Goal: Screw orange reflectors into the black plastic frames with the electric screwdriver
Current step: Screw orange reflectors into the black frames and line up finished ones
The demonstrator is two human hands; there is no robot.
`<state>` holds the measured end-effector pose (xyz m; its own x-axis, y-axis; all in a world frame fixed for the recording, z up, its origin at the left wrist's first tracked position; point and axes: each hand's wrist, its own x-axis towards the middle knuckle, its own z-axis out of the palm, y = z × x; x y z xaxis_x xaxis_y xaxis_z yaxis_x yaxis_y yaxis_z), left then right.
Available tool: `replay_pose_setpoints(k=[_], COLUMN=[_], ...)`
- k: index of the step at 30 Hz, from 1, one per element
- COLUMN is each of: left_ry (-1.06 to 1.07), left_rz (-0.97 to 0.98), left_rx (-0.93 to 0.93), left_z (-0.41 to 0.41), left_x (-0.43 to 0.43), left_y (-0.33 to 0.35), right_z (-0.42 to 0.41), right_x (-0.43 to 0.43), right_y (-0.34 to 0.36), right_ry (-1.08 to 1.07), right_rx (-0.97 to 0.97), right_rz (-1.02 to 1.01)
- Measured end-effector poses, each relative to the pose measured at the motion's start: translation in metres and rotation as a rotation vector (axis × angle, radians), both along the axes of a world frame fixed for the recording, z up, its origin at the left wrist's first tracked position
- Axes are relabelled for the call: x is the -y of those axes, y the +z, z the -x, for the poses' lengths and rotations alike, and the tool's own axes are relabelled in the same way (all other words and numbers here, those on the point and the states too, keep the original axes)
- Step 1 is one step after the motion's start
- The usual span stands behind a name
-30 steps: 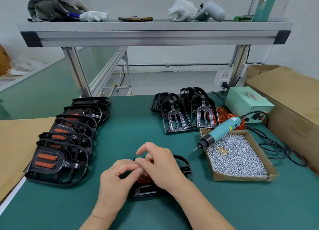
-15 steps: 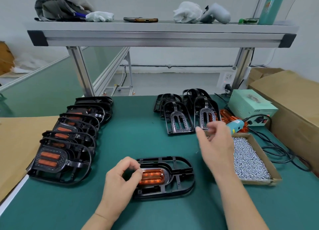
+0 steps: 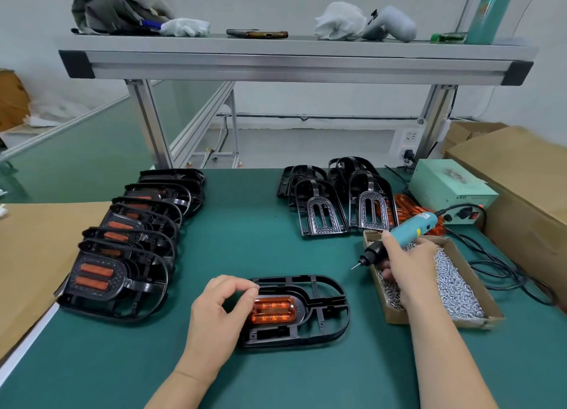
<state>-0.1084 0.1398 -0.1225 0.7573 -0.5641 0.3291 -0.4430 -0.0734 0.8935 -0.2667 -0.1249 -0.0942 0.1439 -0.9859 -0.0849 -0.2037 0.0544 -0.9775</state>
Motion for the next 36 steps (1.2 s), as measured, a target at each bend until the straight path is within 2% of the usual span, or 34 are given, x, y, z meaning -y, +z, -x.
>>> replay_pose_setpoints(k=[8,13,17,20,22,28,36], left_ry=[0.047,0.040,0.032,0.015,0.015,0.042,0.083], left_rz=[-0.006,-0.013,-0.005,-0.004,0.001,0.039,0.022], left_rx=[-0.075,-0.099,-0.116,-0.135,-0.144,-0.159,-0.108], left_z=[-0.001,0.000,-0.001,-0.001,-0.002,-0.006,-0.008], left_x=[0.000,-0.001,0.000,0.000,0.000,0.001,0.004], left_y=[-0.002,-0.003,-0.004,-0.004,-0.005,-0.007,-0.011], right_z=[-0.004,-0.002,-0.006,-0.011,-0.016,-0.029,-0.055], right_x=[0.009,-0.003,-0.026,-0.048,-0.064,-0.104,-0.126], right_y=[0.003,0.013,0.026,0.041,0.050,0.064,0.066], right_ry=[-0.008,-0.017,0.121,0.269,0.377,0.704,0.735], right_rx=[0.308,0.677,0.972,0.920,0.913,0.990,0.948], right_rz=[-0.233,-0.295,-0.229,-0.074,-0.041,-0.322,-0.395])
